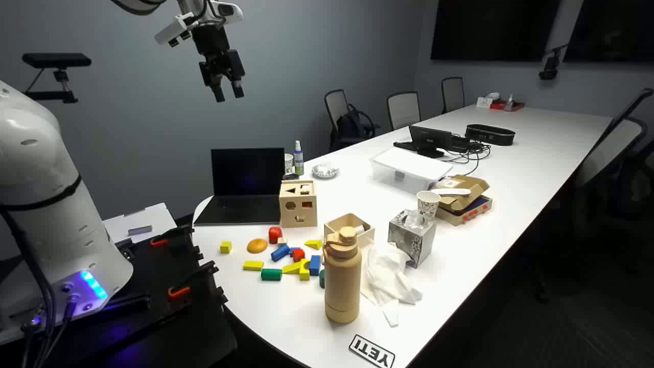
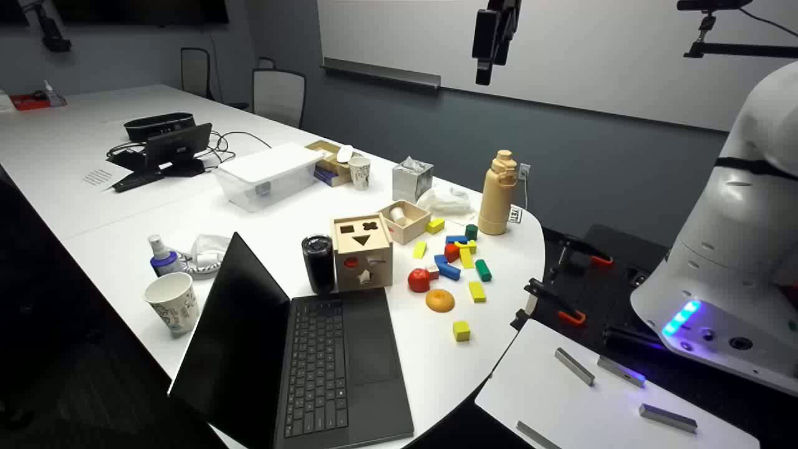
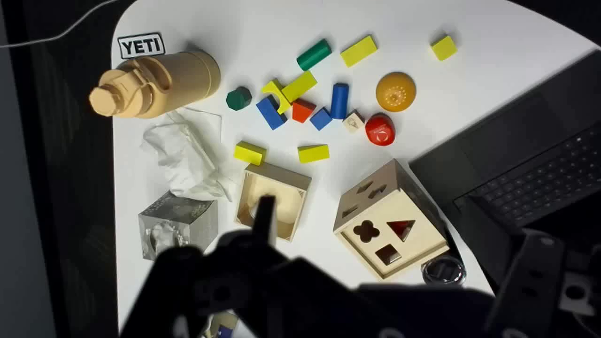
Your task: Put the yellow squishy ball inside the box
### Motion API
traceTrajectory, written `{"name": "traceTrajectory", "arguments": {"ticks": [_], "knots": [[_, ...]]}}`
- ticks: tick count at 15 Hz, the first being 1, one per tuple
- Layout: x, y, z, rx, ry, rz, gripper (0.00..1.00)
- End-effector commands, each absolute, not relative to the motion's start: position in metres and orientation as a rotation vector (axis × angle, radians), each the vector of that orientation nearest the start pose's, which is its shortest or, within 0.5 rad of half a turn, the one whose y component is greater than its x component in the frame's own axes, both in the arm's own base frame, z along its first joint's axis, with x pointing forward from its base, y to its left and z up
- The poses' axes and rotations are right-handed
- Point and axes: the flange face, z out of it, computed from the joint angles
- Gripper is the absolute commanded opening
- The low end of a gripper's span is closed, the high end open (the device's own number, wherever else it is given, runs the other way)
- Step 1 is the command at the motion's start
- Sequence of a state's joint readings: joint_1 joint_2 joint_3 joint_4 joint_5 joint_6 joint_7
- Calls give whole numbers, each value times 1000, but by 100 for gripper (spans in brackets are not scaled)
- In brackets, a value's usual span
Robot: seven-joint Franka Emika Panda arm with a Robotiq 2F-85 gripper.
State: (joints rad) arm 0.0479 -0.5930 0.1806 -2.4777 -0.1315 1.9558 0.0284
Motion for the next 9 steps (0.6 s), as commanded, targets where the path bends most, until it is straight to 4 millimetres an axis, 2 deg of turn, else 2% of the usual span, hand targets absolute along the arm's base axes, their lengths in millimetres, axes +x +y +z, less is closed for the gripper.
{"name": "traceTrajectory", "arguments": {"ticks": [1, 3, 5, 7, 9], "knots": [[370, 83, 499, -3334, -366, -143, 100], [370, 83, 499, -3334, -366, -143, 100], [386, 66, 486, -3332, -261, -164, 100], [410, 57, 452, -3300, -151, -197, 100], [429, 59, 409, -3247, -127, -245, 100]]}}
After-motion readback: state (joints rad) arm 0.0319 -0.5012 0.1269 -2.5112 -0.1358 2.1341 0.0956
